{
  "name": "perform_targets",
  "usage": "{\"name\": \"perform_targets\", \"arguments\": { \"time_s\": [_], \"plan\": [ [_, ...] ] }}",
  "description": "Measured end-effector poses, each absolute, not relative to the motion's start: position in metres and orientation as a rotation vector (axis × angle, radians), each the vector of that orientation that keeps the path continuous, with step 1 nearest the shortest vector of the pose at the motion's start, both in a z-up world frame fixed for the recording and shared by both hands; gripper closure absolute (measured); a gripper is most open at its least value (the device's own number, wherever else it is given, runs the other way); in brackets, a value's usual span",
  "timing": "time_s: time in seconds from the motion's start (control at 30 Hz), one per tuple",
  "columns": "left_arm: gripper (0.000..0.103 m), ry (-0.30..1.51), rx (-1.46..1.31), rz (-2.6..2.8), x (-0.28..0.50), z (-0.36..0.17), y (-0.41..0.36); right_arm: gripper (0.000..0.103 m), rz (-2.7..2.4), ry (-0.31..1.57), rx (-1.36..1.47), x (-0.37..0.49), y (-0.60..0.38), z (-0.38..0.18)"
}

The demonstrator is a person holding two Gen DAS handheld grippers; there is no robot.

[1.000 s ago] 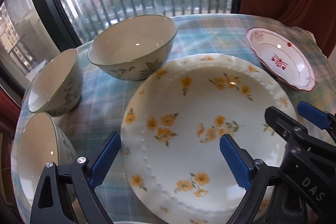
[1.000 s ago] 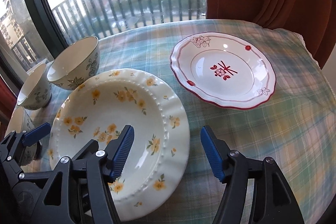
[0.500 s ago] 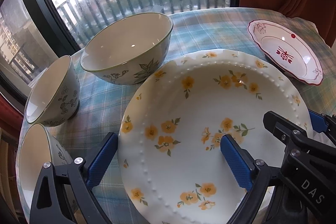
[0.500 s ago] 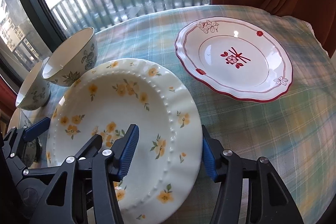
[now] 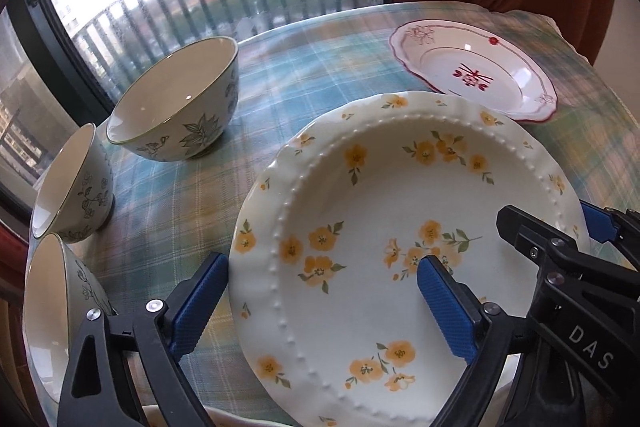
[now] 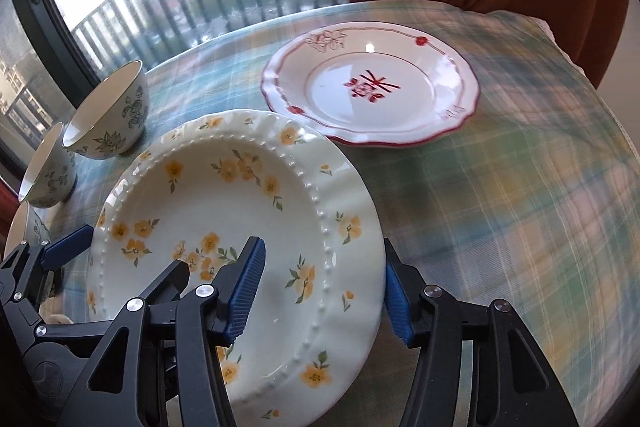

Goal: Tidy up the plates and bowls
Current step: 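Lift the beaded-rim plate with both tools and carry it over the wavy-rim plate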

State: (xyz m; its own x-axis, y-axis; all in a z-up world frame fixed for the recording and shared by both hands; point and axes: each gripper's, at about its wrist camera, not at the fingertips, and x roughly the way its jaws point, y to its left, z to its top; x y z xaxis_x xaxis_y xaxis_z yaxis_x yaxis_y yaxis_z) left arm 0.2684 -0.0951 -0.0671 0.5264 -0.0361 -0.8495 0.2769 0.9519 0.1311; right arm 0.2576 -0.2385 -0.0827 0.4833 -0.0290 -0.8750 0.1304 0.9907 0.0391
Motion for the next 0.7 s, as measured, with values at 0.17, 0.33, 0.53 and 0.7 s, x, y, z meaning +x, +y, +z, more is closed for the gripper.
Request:
{"name": "perform_targets", "arguments": {
  "time_s": [0.17,0.33,0.53,0.7],
  "plan": [
    [0.015,0.984,0.27,-0.196,0.265,-0.069,-0.094,0.044,-0.079,1.036,0.105,0.248,-0.242,-0.081],
    [0.022,1.03,0.187,-0.21,0.276,-0.072,-0.083,0.044,-0.077,1.027,0.071,0.245,-0.242,-0.083],
    [0.021,1.039,0.151,-0.206,0.276,-0.074,-0.085,0.049,-0.089,1.029,0.076,0.246,-0.241,-0.089],
    [0.021,1.058,0.157,-0.203,0.276,-0.074,-0.086,0.049,-0.117,1.043,0.082,0.248,-0.24,-0.089]
  ]
}}
